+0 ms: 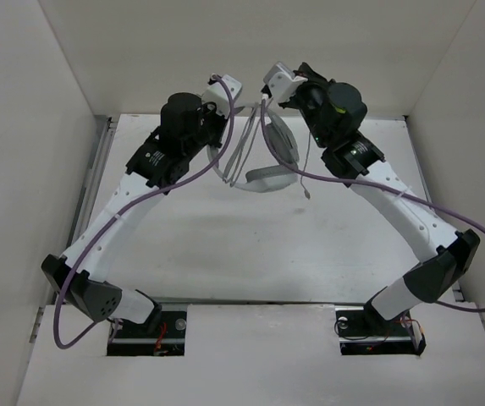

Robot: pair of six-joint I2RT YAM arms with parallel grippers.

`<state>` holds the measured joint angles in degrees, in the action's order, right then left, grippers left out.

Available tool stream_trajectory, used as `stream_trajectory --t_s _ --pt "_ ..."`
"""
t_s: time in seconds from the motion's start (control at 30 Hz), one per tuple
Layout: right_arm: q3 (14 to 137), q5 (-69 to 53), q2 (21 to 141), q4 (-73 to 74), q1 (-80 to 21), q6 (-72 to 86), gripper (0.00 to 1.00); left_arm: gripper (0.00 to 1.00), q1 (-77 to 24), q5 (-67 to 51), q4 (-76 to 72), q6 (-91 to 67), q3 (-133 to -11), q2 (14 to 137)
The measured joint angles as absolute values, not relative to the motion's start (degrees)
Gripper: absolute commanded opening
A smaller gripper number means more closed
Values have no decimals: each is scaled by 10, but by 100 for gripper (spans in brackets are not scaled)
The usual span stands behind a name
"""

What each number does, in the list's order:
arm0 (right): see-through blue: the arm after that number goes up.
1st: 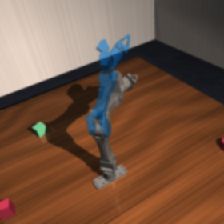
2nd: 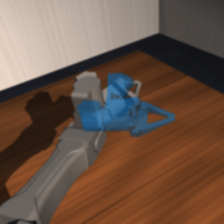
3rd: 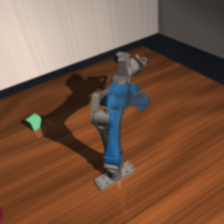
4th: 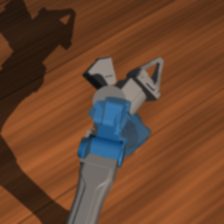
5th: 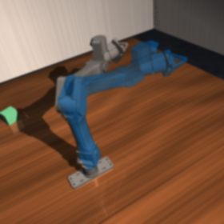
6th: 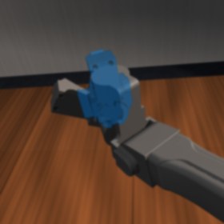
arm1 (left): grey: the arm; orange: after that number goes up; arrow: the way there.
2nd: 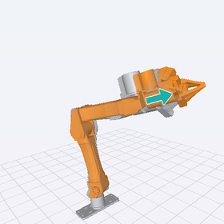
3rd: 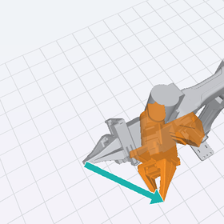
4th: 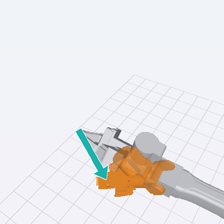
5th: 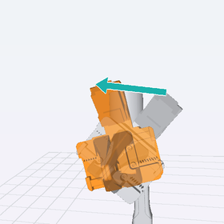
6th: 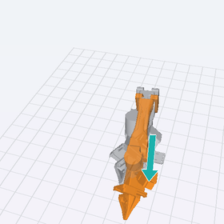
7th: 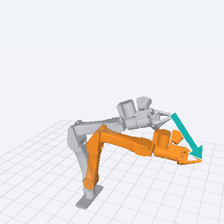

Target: Wrap the headphones

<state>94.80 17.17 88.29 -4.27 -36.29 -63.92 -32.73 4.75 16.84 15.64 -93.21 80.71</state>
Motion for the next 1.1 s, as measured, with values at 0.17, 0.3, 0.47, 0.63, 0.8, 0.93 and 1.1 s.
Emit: stream_trajectory --t_s 0.17,0.3,0.47,0.63,0.8,0.93,1.1 --pt "980 142 883 -31 -340 -587 12 0 -346 4 198 159 -932 806" --pt "985 103 884 6 -313 -528 11 0 -353 -23 211 158 -939 803" --pt "985 55 895 41 -271 -454 11 0 -356 -41 224 153 -977 803" --pt "991 3 923 60 -239 -379 10 1 -360 -61 248 143 -1031 803" --pt "1012 -38 961 78 -217 -307 10 1 -367 -102 290 132 -1094 807" --pt "1016 -60 974 92 -212 -261 10 1 -371 -140 303 111 -1134 808" --pt "1013 -104 976 99 -212 -197 10 0 -371 -163 308 80 -1146 813"
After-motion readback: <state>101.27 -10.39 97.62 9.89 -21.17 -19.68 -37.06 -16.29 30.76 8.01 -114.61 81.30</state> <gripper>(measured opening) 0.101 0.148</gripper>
